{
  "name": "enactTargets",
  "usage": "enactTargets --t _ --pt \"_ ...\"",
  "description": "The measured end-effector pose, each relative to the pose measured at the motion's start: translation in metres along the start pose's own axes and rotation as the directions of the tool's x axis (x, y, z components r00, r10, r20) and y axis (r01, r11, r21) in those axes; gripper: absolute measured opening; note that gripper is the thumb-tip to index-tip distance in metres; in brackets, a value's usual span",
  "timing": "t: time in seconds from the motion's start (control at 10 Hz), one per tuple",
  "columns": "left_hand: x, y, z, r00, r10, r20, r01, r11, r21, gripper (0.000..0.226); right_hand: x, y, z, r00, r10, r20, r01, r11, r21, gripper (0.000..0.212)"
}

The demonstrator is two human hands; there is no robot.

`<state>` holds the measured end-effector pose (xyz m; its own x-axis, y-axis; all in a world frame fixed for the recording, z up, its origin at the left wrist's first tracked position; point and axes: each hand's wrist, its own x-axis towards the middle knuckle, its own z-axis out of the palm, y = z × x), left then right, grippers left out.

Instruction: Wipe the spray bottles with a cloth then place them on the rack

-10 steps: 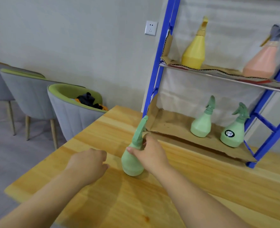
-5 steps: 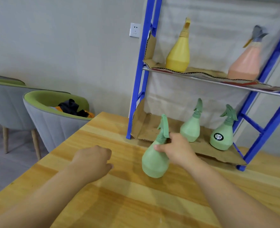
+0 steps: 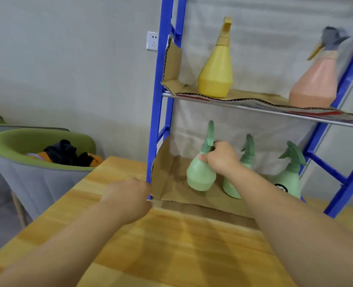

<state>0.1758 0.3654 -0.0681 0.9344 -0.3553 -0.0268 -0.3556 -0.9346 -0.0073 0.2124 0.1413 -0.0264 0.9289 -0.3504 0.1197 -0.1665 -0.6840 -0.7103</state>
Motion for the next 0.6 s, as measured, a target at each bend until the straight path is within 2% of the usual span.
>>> enactTargets --t 0.4,0.6 --pt "0.024 -0.002 0.010 1.000 0.025 -0.002 -0.025 0.999 0.039 0.032 0.039 0.018 0.034 1.000 -0.009 -0.001 0.009 0.999 -0.033 0.027" --pt "0.014 -0.003 0.004 1.000 0.016 0.010 -0.016 1.000 -0.014 0.031 0.024 0.012 0.018 0.992 0.074 0.105 -0.062 0.991 -0.117 0.036"
